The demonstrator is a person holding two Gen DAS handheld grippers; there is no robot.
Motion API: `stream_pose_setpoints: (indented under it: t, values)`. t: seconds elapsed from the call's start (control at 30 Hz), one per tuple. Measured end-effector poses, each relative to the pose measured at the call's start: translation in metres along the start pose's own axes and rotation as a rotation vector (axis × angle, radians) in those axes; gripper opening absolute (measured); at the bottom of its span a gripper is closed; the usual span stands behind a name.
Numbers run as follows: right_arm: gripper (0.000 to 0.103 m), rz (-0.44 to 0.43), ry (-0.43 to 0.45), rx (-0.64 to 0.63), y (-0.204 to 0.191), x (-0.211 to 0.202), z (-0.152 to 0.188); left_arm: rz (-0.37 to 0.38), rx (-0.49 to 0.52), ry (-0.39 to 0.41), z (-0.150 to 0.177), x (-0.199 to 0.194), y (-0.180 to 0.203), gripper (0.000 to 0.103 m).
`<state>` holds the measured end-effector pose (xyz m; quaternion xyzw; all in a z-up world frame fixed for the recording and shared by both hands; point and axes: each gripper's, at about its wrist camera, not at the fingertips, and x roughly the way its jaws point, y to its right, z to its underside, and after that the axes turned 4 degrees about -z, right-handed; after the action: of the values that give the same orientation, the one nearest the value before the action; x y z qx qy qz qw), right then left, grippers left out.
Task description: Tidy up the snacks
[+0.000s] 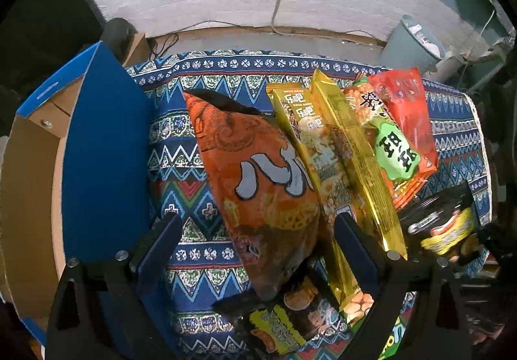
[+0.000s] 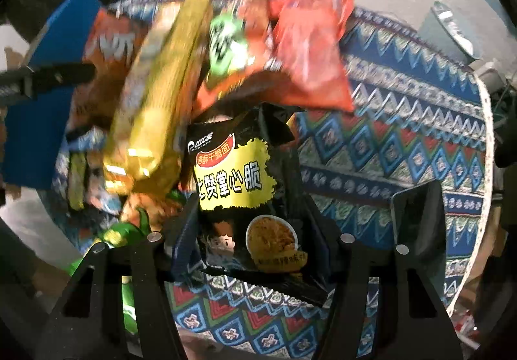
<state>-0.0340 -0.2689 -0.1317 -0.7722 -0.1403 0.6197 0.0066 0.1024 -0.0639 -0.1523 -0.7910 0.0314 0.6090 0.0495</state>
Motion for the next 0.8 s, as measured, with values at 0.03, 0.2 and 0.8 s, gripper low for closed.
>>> stream_pose_setpoints:
  t: [0.03,0.2,0.8]
  values:
    - [0.061,-0.002,0.02,0.005,0.001,-0.005,0.0,-0.004,0.002,-0.001,-0.001,0.002,0.0,0.096]
    - [0.061,0.006,0.067,0.037,0.011,-0.032,-0.01,-0.02,0.008,-0.017,-0.006,0.018,0.002,0.096]
    - [0.061,-0.011,0.11,0.058,0.004,-0.026,-0.043,0.003,0.028,-0.026,0.005,0.039,-0.007,0.057]
